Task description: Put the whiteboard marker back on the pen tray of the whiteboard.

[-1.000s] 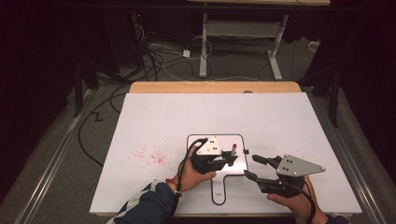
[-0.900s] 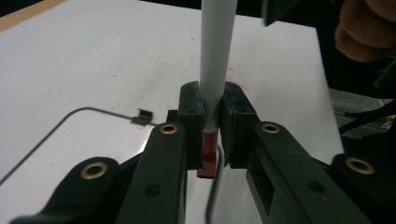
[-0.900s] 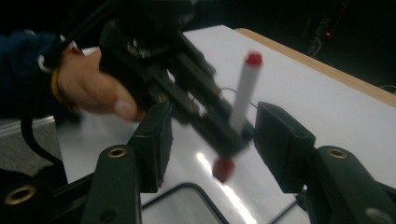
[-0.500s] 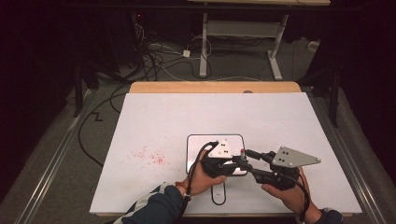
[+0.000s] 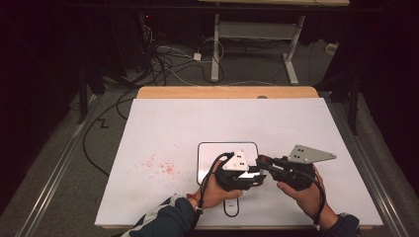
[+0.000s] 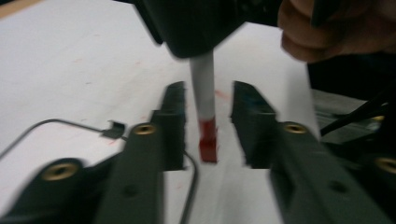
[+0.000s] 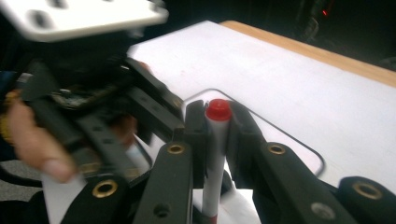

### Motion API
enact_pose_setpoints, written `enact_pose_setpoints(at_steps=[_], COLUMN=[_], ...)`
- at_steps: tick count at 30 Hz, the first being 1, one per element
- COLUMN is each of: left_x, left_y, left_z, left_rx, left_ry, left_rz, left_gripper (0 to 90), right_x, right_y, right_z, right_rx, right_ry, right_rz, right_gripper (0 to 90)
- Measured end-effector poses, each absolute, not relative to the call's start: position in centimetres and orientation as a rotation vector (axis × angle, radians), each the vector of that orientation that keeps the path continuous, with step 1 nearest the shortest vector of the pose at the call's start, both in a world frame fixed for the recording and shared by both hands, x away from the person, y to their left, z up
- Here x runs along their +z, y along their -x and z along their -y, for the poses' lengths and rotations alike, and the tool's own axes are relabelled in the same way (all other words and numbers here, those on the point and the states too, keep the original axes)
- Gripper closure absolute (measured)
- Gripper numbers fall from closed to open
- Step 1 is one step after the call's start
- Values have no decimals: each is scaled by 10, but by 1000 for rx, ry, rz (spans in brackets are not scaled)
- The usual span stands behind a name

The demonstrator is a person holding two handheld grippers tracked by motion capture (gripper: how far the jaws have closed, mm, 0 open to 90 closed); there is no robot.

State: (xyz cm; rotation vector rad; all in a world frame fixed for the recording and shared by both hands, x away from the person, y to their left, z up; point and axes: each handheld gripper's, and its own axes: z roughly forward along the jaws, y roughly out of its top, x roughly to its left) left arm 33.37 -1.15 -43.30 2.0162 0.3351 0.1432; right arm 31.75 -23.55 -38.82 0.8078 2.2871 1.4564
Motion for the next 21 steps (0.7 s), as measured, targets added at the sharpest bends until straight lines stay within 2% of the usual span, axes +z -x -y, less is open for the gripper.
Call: enact_pose_setpoints(at_steps=[3,6,8,10,11,16,21], left_x=[-425,-420,-424,-430,-435,-457,-463], left_y=[-330,-320,-312,-305,-303,-299,-302], left_z=[-16,-56,-84,-111,-124,-173,-188], left_rx=[210,359,467,578,593,604,561], left_ry=[-2002,-1983,-1972,-1996,-1992,-1997,-1953], left_rz=[-384,-450,-472,-570,-617,-812,-906], left_gripper=[449,316,273,247,243,240,240], right_x=[-386,-394,-403,-412,-417,-434,-450], right_y=[-333,-351,-362,-374,-378,-398,-413], right_z=[246,257,261,263,264,261,250], right_rx=[1455,1460,1456,1476,1468,1482,1399], right_ry=[-924,-1074,-1171,-1234,-1273,-1374,-1423], right_rz=[-2329,-2376,-2395,-2422,-2416,-2404,-2391], right_gripper=[808,808,807,806,807,801,767])
